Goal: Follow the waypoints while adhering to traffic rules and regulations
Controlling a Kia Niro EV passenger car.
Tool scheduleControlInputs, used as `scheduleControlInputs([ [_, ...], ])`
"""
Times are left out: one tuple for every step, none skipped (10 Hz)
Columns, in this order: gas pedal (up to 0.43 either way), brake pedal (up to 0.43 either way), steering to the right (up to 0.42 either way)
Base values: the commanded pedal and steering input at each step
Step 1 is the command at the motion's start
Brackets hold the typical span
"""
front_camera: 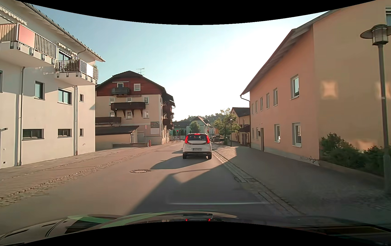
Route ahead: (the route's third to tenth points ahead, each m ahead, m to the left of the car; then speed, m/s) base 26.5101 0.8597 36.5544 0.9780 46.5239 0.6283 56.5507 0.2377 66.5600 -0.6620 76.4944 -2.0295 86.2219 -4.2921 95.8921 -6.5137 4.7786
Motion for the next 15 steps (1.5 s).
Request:
scheduleControlInputs([
  [0.000, 0.244, -0.003],
  [0.000, 0.244, -0.004],
  [0.000, 0.244, -0.004],
  [0.000, 0.244, -0.003],
  [0.000, 0.244, -0.003],
  [0.000, 0.244, -0.003],
  [0.000, 0.244, -0.003],
  [0.000, 0.244, -0.004],
  [0.000, 0.244, -0.005],
  [0.000, 0.250, -0.006],
  [0.000, 0.244, -0.006],
  [0.000, 0.244, -0.006],
  [0.000, 0.244, -0.007],
  [0.000, 0.244, -0.007],
  [0.000, 0.244, -0.007],
])
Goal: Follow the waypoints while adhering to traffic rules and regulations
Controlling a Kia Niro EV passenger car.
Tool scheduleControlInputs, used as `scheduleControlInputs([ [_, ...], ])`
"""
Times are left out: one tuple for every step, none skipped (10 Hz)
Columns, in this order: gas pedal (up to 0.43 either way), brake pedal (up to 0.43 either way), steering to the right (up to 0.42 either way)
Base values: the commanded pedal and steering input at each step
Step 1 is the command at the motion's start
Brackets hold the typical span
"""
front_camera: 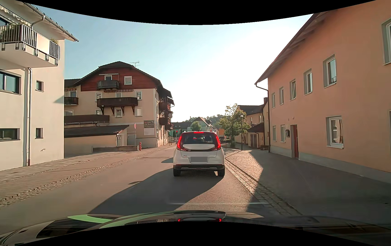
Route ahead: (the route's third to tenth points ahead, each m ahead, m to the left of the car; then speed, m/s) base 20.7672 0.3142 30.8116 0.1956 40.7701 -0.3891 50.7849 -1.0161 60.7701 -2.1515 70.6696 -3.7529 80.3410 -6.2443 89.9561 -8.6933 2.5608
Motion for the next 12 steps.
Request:
scheduleControlInputs([
  [0.000, 0.244, -0.006],
  [0.000, 0.244, -0.007],
  [0.000, 0.244, -0.007],
  [0.000, 0.244, -0.007],
  [0.000, 0.244, -0.007],
  [0.000, 0.244, -0.007],
  [0.000, 0.244, -0.007],
  [0.000, 0.244, -0.005],
  [0.000, 0.244, 0.000],
  [0.000, 0.244, 0.004],
  [0.000, 0.244, 0.002],
  [0.000, 0.244, 0.000],
])
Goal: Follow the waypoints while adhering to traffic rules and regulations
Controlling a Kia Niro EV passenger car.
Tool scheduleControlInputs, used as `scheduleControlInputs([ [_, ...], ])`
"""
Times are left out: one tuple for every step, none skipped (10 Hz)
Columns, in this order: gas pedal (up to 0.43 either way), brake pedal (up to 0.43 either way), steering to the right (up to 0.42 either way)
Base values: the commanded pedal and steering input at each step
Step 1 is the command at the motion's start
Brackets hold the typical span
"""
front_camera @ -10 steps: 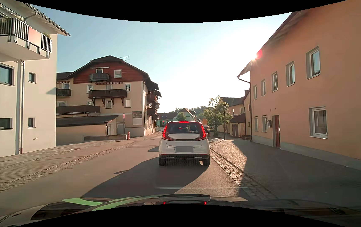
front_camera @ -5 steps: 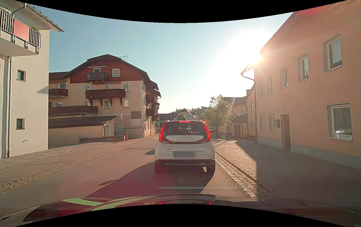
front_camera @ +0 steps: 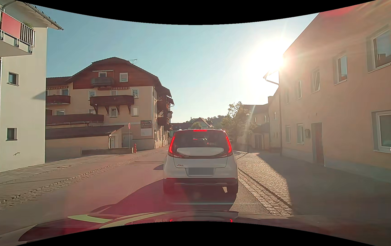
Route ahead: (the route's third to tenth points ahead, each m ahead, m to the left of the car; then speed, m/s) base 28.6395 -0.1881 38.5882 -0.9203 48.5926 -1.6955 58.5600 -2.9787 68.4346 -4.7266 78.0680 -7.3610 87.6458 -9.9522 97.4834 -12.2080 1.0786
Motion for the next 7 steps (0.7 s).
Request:
scheduleControlInputs([
  [0.000, 0.244, 0.000],
  [0.000, 0.244, 0.000],
  [0.000, 0.244, 0.000],
  [0.000, 0.244, 0.000],
  [0.000, 0.244, 0.000],
  [0.000, 0.244, 0.000],
  [0.000, 0.244, -0.001],
])
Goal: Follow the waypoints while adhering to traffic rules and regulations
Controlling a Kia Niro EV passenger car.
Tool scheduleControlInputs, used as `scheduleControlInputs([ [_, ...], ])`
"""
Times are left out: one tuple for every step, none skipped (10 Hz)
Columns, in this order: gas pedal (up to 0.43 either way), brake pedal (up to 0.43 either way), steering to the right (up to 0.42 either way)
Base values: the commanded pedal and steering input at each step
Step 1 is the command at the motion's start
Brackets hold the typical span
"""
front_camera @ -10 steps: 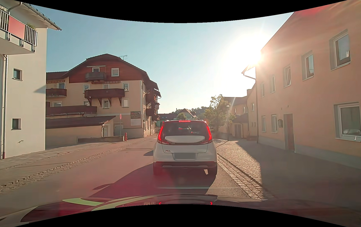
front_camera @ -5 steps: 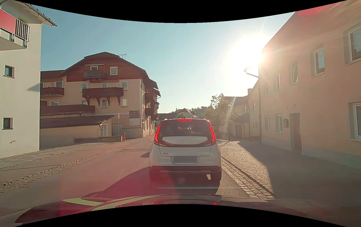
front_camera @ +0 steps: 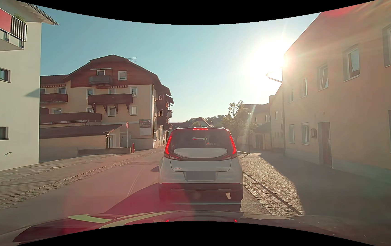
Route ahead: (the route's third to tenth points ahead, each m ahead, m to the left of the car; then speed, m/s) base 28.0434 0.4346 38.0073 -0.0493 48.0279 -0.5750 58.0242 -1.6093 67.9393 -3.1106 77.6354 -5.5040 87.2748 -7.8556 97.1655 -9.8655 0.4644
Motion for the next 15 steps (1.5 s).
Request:
scheduleControlInputs([
  [0.000, 0.244, 0.000],
  [0.000, 0.244, 0.000],
  [0.000, 0.244, -0.001],
  [0.000, 0.250, 0.000],
  [0.000, 0.244, -0.001],
  [0.000, 0.244, 0.000],
  [0.000, 0.244, -0.001],
  [0.000, 0.244, 0.000],
  [0.000, 0.244, 0.000],
  [0.000, 0.244, 0.000],
  [0.000, 0.244, 0.000],
  [0.000, 0.244, 0.000],
  [0.000, 0.244, -0.001],
  [0.000, 0.244, 0.000],
  [0.000, 0.244, -0.001],
])
